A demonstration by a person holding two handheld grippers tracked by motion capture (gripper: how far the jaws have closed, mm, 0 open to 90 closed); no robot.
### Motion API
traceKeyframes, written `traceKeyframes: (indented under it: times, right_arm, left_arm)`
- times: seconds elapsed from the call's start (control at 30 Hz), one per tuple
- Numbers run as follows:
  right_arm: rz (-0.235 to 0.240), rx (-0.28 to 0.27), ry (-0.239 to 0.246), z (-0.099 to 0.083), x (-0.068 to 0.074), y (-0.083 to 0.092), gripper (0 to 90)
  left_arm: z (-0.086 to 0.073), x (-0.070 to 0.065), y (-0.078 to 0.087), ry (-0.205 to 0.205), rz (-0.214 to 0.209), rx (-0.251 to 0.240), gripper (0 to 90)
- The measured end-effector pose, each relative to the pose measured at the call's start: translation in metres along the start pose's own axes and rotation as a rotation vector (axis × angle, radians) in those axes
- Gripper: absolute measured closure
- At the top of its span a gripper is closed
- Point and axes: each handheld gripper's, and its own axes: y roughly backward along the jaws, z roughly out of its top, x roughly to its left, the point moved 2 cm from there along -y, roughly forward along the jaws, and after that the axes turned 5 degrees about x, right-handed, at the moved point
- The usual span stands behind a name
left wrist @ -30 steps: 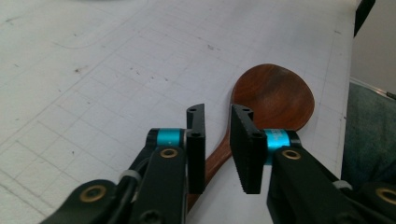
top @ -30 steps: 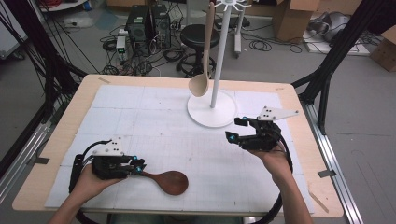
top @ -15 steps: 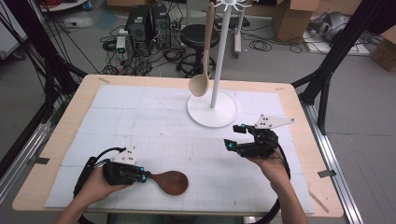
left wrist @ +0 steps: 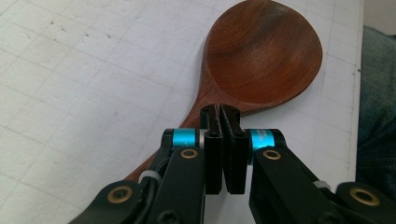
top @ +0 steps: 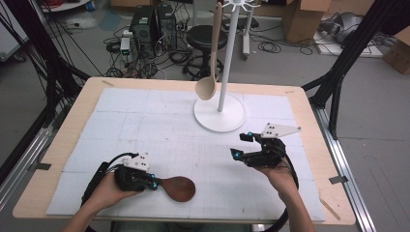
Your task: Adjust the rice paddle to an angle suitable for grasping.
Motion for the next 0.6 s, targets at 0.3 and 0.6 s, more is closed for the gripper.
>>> traceKeyframes:
  times: [0.3,0.6]
  right_arm:
    - [0.003,0.012,-0.001,-0.001,0.001,-0.001,29.1]
    - [0.0,0.016,0.0,-0.002,0.0,-0.001,29.0]
  left_arm:
    - [0.004,-0.004,-0.004,-0.018,-0.014,0.007,86.3]
    - [0.012,-0.004,-0.011,-0.017,-0.012,-0.005,86.3]
